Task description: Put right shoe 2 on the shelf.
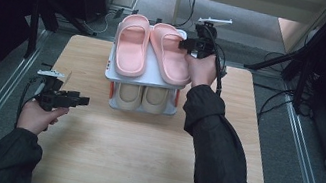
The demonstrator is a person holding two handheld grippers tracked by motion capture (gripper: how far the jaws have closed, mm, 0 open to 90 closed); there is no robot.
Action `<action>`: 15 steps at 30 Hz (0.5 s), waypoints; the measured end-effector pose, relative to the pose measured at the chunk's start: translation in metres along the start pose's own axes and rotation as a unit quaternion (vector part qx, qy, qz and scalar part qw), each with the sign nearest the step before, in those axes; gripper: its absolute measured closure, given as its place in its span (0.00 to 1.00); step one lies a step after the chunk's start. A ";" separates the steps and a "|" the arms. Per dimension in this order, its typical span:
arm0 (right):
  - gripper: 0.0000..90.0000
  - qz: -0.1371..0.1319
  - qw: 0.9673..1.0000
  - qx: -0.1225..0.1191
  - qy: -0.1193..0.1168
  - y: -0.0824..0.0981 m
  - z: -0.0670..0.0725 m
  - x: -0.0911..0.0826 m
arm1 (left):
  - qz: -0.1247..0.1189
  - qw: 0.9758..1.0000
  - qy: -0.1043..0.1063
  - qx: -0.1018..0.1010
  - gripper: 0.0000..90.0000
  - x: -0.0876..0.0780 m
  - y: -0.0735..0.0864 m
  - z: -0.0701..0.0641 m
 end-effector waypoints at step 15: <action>0.71 -0.016 0.998 -0.028 -0.053 -0.001 0.005 -0.026 | 0.001 1.000 -0.003 0.002 0.43 0.000 0.000 0.001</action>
Point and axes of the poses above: each handheld gripper's, and its own axes: x roughly forward along the jaws, y roughly out of its underside, z roughly to its left, the point moved 6 cm from there along x, roughly forward along the jaws, and after that the axes turned 5 degrees about -z, right-handed, at the moved point
